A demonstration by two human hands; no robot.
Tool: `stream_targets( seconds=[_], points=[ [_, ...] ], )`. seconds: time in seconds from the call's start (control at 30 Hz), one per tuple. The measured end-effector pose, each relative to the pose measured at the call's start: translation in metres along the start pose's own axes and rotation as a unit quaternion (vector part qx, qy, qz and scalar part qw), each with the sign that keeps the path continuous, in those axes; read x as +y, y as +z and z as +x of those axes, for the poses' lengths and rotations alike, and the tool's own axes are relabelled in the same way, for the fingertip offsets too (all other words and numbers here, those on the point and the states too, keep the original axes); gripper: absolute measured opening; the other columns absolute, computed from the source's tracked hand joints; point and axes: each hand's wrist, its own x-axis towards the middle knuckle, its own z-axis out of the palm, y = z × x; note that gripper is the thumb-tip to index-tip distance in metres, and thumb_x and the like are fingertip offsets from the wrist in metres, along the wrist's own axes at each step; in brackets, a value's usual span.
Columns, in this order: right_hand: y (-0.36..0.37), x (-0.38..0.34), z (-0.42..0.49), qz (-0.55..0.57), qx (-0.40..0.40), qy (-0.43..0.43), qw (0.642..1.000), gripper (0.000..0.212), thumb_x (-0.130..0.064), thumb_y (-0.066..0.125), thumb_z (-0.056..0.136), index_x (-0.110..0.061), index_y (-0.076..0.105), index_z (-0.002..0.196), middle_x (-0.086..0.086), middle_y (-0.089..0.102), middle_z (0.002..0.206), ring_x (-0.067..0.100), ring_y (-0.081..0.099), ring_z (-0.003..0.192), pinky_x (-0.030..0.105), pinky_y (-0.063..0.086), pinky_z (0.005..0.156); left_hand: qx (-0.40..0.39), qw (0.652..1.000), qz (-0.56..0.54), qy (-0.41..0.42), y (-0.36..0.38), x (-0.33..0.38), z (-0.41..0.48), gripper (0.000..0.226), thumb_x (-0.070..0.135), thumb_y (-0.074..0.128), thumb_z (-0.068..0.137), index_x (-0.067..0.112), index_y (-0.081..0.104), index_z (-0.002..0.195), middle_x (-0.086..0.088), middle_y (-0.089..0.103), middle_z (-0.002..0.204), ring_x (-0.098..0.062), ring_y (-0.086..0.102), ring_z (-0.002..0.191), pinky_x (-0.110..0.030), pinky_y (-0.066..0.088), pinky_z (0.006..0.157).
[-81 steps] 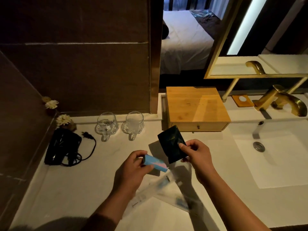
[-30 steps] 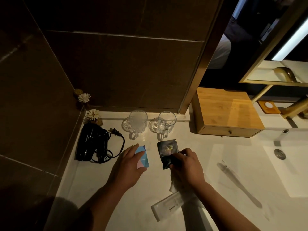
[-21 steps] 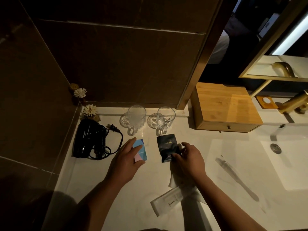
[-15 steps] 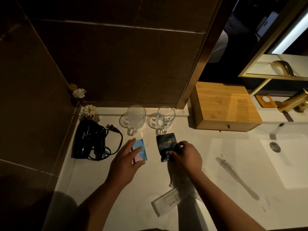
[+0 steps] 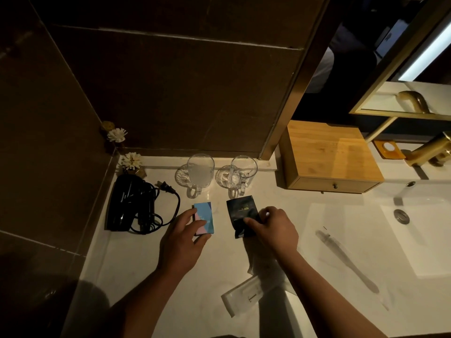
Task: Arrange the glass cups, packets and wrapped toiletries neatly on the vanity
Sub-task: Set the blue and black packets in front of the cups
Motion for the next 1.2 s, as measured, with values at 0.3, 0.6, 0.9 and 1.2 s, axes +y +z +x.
stream_targets(
  seconds=[0.3,0.6,0.9,1.2],
  points=[
    [0.006,-0.010,0.010,0.056,-0.044,0.063,0.996,0.042,-0.044,0.079,0.075,-0.016,0.067,0.105,0.003,0.072,0.099,0.021,0.065,0.086,0.037,0.056,0.073,0.000,1.000,0.012,0.004,0.001,0.000,0.000,0.040,0.030,0.082,0.078,0.023,0.067,0.115,-0.005,0.055,0.141,-0.027,0.056,0.126,-0.039,0.062,0.080],
    [0.003,-0.003,0.008,0.111,-0.066,0.092,0.987,0.021,-0.033,0.067,0.088,-0.014,0.070,0.080,0.006,0.070,0.082,0.022,0.064,0.076,0.038,0.055,0.073,0.001,1.000,0.018,0.002,0.002,-0.001,0.000,0.040,0.030,0.081,0.078,0.023,0.067,0.115,-0.004,0.054,0.142,-0.027,0.056,0.126,-0.038,0.062,0.081],
    [-0.042,-0.014,-0.023,0.076,0.128,-0.112,0.983,0.013,-0.030,0.069,0.086,-0.023,0.061,0.079,-0.006,0.058,0.081,0.009,0.056,0.067,0.024,0.050,0.060,0.013,1.000,0.018,0.011,0.000,0.001,-0.001,0.040,0.029,0.084,0.075,0.020,0.068,0.110,-0.005,0.058,0.137,-0.027,0.059,0.121,-0.038,0.062,0.076],
    [-0.015,0.020,-0.023,0.021,0.031,-0.142,0.989,0.021,-0.034,0.065,0.089,-0.024,0.069,0.107,-0.004,0.064,0.107,0.016,0.060,0.095,0.029,0.053,0.076,0.024,1.000,0.017,0.002,-0.003,0.001,-0.002,0.049,0.037,0.084,0.072,0.020,0.063,0.113,-0.005,0.059,0.131,-0.027,0.059,0.118,-0.038,0.061,0.073]
  ],
)
